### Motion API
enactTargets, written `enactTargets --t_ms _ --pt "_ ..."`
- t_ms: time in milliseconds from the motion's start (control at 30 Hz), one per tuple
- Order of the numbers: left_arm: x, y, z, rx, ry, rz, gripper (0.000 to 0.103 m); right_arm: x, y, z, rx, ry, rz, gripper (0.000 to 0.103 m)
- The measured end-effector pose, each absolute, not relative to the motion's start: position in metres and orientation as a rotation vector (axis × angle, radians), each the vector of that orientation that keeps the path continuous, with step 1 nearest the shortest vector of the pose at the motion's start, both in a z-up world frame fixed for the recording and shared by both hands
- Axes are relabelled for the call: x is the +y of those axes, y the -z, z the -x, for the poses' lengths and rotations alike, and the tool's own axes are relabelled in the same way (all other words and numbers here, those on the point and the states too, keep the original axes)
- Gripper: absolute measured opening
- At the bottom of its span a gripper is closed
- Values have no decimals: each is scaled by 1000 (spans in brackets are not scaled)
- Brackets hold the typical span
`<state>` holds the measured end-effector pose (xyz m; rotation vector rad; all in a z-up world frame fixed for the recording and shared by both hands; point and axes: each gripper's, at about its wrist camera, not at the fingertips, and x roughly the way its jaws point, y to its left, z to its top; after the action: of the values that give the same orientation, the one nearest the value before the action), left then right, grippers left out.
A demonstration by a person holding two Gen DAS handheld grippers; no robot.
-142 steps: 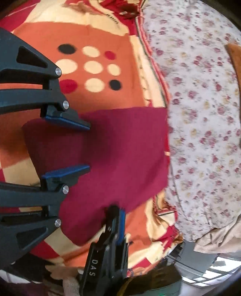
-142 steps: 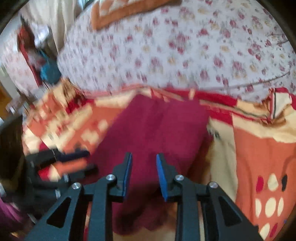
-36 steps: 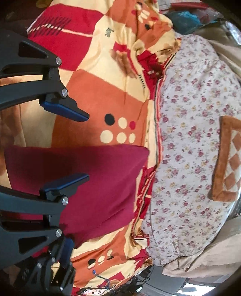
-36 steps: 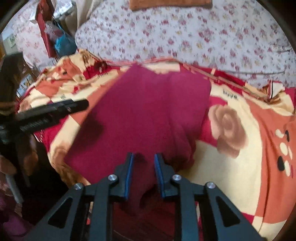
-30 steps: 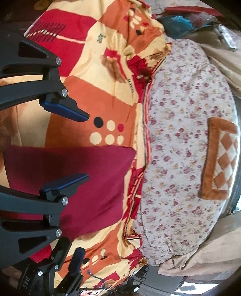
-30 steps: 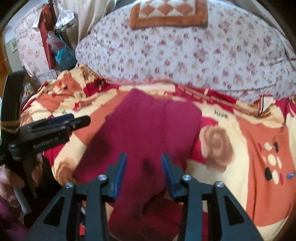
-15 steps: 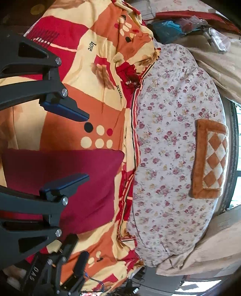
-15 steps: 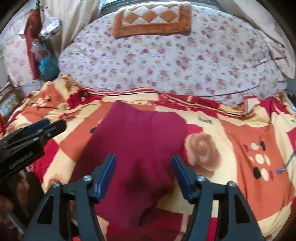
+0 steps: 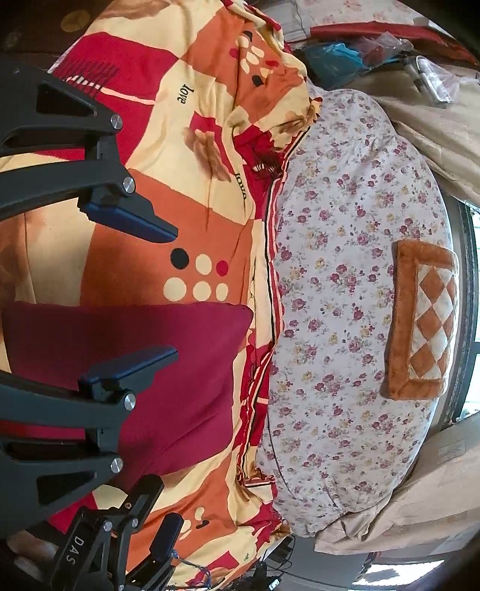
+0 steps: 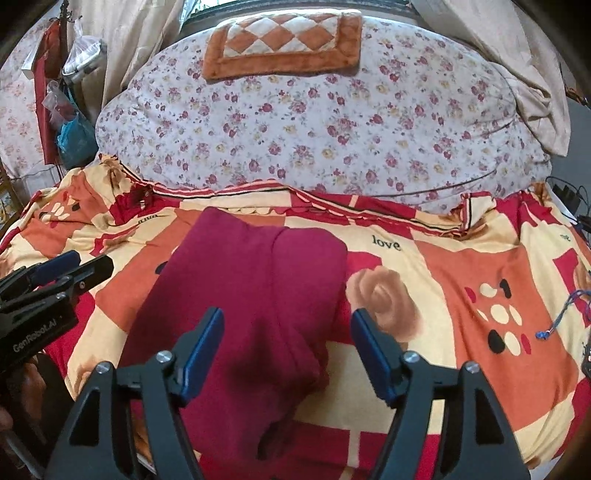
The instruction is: Fold small clothes
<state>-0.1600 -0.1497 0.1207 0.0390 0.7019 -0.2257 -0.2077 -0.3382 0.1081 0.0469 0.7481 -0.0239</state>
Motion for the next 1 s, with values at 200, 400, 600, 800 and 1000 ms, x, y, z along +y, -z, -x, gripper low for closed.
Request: enactTargets --t_ms 200,400,600,800,1000 --pt "-146 -120 161 696 222 -39 37 -336 -108 208 742 47 -48 74" --pt "-143 -116 159 708 225 -24 37 -336 -107 207 739 57 -45 74" --pt "-142 -113 159 706 202 -33 37 -335 -103 207 750 45 -47 74" --pt "-139 -110 157 715 187 -34 37 -336 -98 205 766 33 -67 74" --pt "-138 -104 157 729 178 -40 37 -332 -95 204 776 32 -52 74"
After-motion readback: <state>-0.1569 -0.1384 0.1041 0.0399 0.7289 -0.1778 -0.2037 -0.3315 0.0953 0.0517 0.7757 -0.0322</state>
